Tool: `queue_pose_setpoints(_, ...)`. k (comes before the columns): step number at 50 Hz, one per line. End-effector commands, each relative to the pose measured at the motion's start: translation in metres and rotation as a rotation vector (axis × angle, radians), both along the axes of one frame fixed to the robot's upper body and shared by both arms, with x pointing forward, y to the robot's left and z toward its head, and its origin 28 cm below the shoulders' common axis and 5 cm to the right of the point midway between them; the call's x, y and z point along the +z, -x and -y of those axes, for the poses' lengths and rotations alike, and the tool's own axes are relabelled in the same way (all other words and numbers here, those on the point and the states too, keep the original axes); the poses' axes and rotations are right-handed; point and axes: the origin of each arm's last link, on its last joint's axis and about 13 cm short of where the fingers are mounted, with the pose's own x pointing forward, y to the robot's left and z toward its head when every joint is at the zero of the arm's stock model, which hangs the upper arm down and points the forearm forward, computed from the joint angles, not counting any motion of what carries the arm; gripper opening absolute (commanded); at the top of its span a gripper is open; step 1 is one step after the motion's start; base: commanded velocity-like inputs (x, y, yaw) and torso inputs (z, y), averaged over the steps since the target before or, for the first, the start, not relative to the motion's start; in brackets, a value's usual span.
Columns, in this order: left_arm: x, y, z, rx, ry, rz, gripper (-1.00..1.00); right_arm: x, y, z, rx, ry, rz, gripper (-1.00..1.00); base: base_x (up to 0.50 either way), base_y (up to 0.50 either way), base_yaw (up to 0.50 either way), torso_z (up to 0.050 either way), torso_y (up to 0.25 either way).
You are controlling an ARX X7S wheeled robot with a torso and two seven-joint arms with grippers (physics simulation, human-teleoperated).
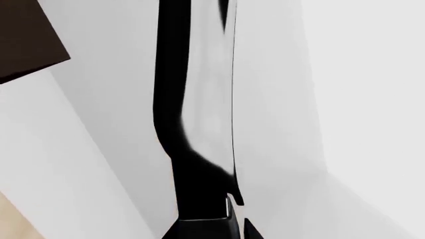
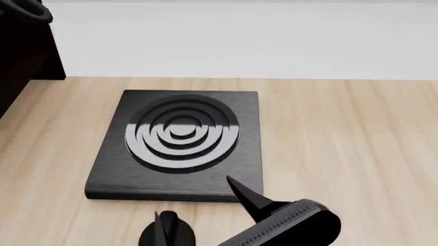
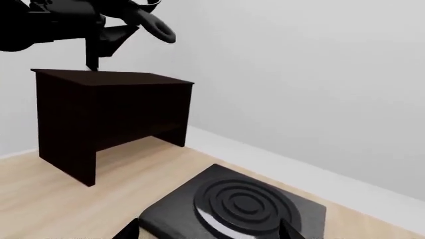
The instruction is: Put the frying pan on the cabinet shelf.
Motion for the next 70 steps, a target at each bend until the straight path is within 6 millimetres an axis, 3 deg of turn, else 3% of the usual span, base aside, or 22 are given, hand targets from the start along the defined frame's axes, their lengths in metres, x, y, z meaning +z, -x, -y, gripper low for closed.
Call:
queue_pose_setpoints(1, 0.012, -0.008, -0.009, -0.010, 0.128, 0.073, -1.00, -0.001, -0.001, 0.000, 0.001, -0.013, 0.002, 1.00, 0.00, 0.00, 0.00, 0.000, 0.000)
queue_pose_setpoints(11, 0.003, -0.014, -0.009, -0.011, 0.133, 0.037, -1.00, -0.003, -0.002, 0.000, 0.002, -0.012, -0.004, 1.00, 0.00, 0.00, 0.00, 0.001, 0.002)
queue_pose_setpoints(16, -0.012, -0.019, -0.012, -0.006, 0.151, 0.004, -1.00, -0.003, -0.002, 0.000, -0.002, -0.014, -0.006, 1.00, 0.00, 0.00, 0.00, 0.000, 0.000)
queue_pose_setpoints(42, -0.046, -0.011, -0.013, 0.027, 0.205, -0.045, -1.00, -0.007, -0.003, 0.000, -0.002, -0.011, -0.018, 1.00, 0.00, 0.00, 0.00, 0.000, 0.002)
queue_pose_setpoints(53, -0.051, -0.007, -0.016, 0.036, 0.201, -0.052, -1.00, -0.009, -0.003, 0.001, -0.005, -0.011, -0.020, 1.00, 0.00, 0.00, 0.00, 0.001, 0.002)
queue_pose_setpoints(64, -0.045, -0.004, -0.032, 0.035, 0.174, -0.044, -1.00, -0.010, -0.003, 0.001, -0.007, -0.009, -0.022, 1.00, 0.00, 0.00, 0.00, 0.000, 0.003)
queue_pose_setpoints(65, -0.046, -0.004, -0.033, 0.037, 0.167, -0.044, 1.00, -0.010, -0.003, 0.001, -0.007, -0.009, -0.022, 1.00, 0.00, 0.00, 0.00, 0.000, 0.000)
queue_pose_setpoints(70, -0.047, -0.003, -0.034, 0.030, 0.146, -0.048, 1.00, -0.011, -0.003, 0.001, -0.007, -0.009, -0.023, 1.00, 0.00, 0.00, 0.00, 0.002, 0.000)
